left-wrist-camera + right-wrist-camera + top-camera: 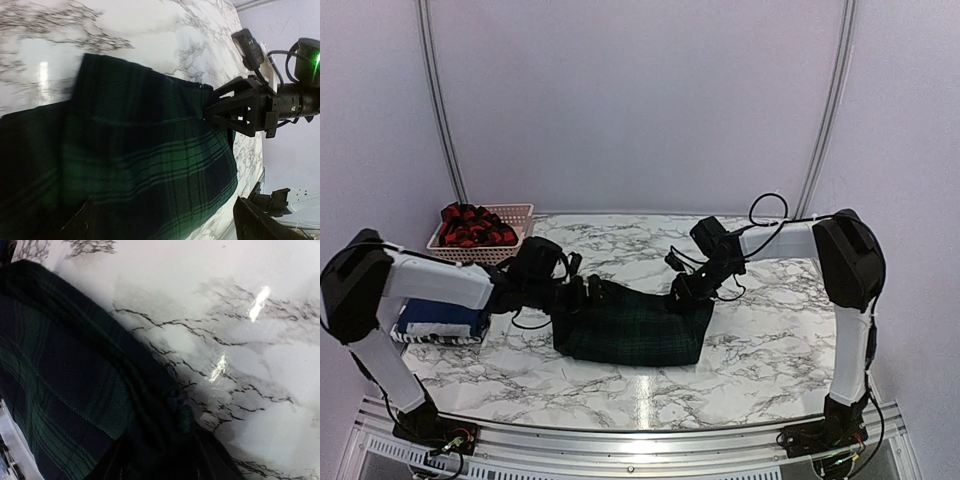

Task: Fold and stack the mixed laundry pile
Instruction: Smooth out the square-folded skirt at the center of the board.

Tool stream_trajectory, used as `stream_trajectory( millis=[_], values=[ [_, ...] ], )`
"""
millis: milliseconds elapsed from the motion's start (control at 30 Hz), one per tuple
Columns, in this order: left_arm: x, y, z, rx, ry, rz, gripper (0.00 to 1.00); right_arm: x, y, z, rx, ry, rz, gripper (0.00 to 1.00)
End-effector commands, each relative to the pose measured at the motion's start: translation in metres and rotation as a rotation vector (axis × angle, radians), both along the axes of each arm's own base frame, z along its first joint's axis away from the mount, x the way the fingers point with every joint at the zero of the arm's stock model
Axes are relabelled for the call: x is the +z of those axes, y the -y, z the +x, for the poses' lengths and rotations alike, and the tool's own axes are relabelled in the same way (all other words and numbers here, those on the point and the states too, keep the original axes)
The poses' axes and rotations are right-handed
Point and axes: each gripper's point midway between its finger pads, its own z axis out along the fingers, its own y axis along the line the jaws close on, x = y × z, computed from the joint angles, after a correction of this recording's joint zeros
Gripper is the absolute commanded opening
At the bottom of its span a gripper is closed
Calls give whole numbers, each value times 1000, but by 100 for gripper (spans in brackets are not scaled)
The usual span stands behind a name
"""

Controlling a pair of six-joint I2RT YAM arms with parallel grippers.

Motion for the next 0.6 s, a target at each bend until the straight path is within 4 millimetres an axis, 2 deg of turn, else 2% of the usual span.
stream_trajectory(
  millis=[0,67,133,200,267,333,400,567],
  values=[
    [-7,-80,-14,179,-60,192,99,38,19,5,-50,28,-51,51],
    [-13,-104,-21,242,-107,190,99,63,21,4,-60,49,-27,60],
    [-24,-121,-30,280,-156,194,99,82,24,-1,-62,62,-7,63],
    [-35,-127,-38,277,-189,200,99,88,29,-11,-66,51,-3,63],
    [-46,-124,-42,244,-216,207,99,89,29,-26,-57,23,20,62],
    [-54,-115,-43,204,-229,183,99,86,25,-41,-39,0,38,61],
    [-55,-102,-40,169,-213,119,99,78,19,-57,-16,-34,49,60],
    [-53,-78,-40,74,-178,24,99,37,5,-81,23,-123,66,59]
  ],
)
